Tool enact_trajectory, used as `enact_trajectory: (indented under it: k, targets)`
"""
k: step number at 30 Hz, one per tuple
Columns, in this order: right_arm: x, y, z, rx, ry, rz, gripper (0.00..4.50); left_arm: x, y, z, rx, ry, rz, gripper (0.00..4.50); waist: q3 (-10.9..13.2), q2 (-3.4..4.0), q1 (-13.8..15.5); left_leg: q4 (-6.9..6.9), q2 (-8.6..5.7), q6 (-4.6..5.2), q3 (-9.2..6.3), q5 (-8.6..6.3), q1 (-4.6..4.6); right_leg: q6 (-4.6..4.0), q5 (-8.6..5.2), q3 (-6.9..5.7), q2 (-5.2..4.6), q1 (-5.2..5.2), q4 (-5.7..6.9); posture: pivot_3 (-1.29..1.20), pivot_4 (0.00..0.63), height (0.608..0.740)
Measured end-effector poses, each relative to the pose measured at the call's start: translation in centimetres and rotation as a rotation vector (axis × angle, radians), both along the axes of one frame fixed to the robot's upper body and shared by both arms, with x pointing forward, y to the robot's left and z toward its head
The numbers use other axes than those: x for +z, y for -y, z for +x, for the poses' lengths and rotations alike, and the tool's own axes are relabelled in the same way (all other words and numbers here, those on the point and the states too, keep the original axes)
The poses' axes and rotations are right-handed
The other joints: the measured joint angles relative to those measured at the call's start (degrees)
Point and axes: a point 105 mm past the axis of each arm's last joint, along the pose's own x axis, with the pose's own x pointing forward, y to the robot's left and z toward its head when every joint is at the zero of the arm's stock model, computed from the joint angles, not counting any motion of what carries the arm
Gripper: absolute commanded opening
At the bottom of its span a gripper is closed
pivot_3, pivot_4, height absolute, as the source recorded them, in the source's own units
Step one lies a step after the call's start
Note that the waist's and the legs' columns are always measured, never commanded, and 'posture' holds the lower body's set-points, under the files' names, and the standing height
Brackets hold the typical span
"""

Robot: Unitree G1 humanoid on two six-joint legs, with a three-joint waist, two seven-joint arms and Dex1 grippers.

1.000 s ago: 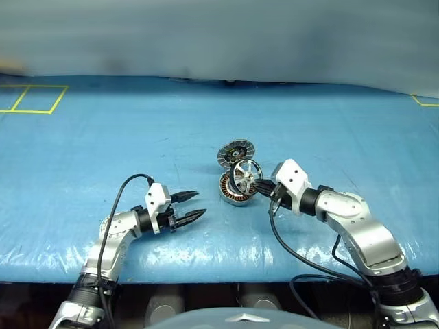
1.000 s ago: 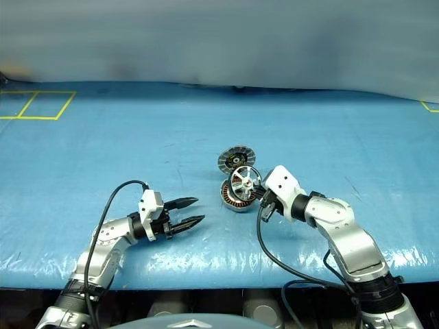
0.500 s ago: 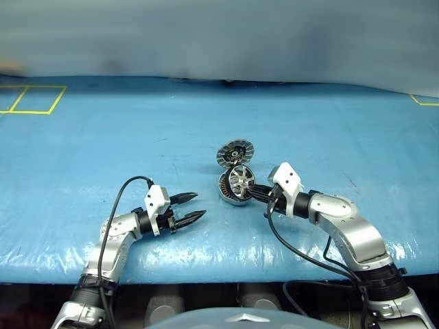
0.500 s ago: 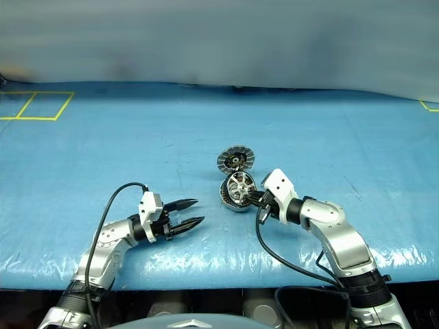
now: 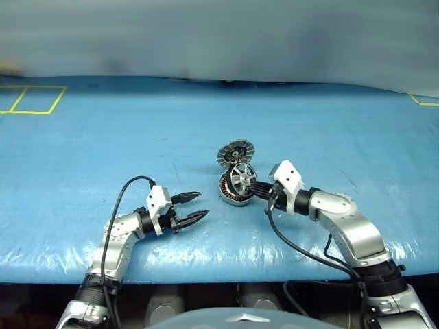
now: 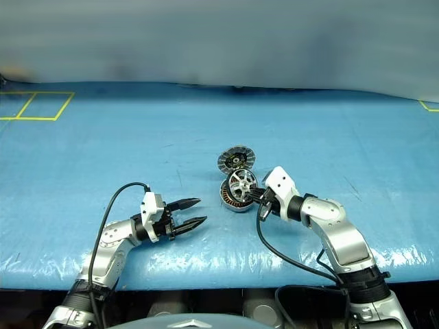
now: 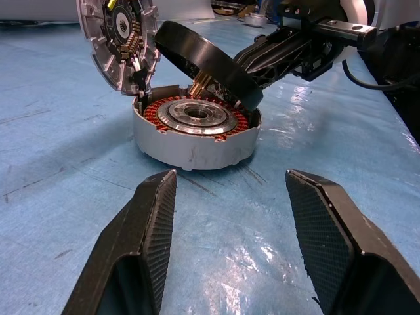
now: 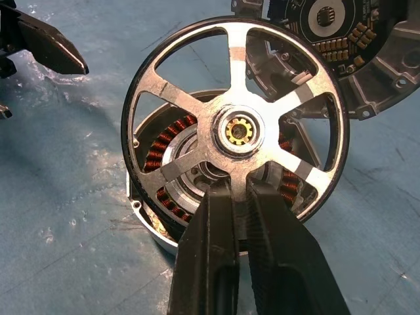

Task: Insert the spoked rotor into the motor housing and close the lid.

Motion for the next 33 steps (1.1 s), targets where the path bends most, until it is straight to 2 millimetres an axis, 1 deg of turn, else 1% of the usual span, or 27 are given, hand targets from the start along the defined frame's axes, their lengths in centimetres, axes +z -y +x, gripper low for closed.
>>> enact_trajectory:
  k: [1,2,11,20,27,31,33]
  targets:
    - [0.1,0.0,0.0,0.001,0.004,0.0,1.51,0.0,0.0,0.0,0.0,0.0,0.0,2.76,0.0,0.0,0.0,0.0,0.0,0.0,0.0,0.0,0.0,0.0,0.0,0.0,0.0,0.0,0.0,0.0,0.15,0.74]
    - [0.1,0.0,0.1,0.001,0.007,-0.001,1.78,0.0,0.0,0.0,0.0,0.0,0.0,2.76,0.0,0.0,0.0,0.0,0.0,0.0,0.0,0.0,0.0,0.0,0.0,0.0,0.0,0.0,0.0,0.0,0.15,0.74]
    - [0.2,-0.1,0.0,0.007,0.011,0.004,1.78,0.0,-0.1,0.0,0.003,0.0,0.003,2.76,0.0,0.0,-0.01,0.0,0.0,0.0,0.0,0.0,0.0,0.0,0.0,0.0,0.01,0.0,0.0,0.0,0.15,0.74]
    - [1.3,-1.5,-0.3,0.04,0.011,0.13,1.78,-0.1,-0.1,0.0,0.008,-0.005,0.006,2.76,0.0,0.0,-0.01,0.0,0.0,0.0,0.0,0.0,-0.01,0.01,0.01,0.0,0.0,0.0,-0.01,0.0,0.15,0.74]
    - [1.4,-1.8,-0.3,0.039,0.012,0.153,1.78,-0.3,-0.2,0.0,0.018,-0.019,0.008,2.76,0.0,0.0,-0.07,-0.01,0.01,0.0,-0.01,0.0,-0.01,0.01,0.01,0.0,0.01,-0.02,0.0,0.0,0.15,0.74]
    - [1.5,-1.8,0.0,0.024,0.018,0.158,1.78,-0.4,-0.2,0.0,0.023,-0.023,0.008,2.76,0.0,0.0,-0.05,-0.01,0.0,0.0,0.0,0.0,-0.01,0.01,0.01,0.0,0.01,-0.01,0.0,0.0,0.15,0.74]
    - [1.5,-1.9,0.3,0.011,0.02,0.166,1.4,-0.3,-0.2,0.0,0.024,-0.023,0.008,2.76,0.0,0.0,-0.07,-0.01,0.01,0.0,-0.01,0.0,0.0,0.01,0.01,0.0,0.02,-0.01,0.01,0.0,0.15,0.74]
